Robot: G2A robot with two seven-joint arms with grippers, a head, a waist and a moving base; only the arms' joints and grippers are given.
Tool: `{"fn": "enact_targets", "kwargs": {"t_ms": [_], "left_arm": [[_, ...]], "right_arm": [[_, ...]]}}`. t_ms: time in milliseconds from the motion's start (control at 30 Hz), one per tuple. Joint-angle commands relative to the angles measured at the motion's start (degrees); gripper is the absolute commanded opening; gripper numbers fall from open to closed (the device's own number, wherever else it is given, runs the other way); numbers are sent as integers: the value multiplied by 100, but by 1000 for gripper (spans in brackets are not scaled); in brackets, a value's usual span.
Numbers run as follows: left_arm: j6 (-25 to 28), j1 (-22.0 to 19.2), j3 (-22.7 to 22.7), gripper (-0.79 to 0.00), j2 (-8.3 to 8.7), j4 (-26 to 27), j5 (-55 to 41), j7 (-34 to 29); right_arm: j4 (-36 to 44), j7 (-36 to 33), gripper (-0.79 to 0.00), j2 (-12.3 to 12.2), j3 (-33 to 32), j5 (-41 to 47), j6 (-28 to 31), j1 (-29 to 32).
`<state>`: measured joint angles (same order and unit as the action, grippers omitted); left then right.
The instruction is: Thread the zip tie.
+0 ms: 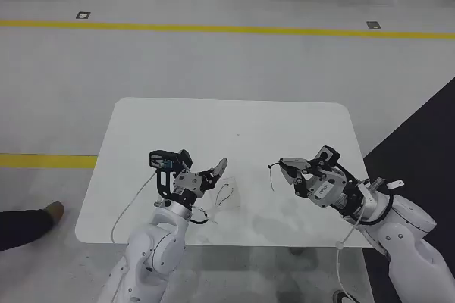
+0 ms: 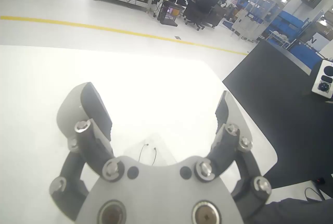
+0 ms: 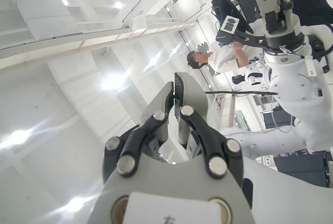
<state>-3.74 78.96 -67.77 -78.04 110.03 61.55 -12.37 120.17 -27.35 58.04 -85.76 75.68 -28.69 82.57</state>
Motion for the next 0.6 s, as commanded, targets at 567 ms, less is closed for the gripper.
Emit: {"fn": "enact_targets", "kwargs": {"t_ms": [567], "left_arm": [[-423, -89, -507, 0, 17, -41, 258, 6]], "right_arm": [[0, 570, -785, 165, 869, 164, 140, -672]]}}
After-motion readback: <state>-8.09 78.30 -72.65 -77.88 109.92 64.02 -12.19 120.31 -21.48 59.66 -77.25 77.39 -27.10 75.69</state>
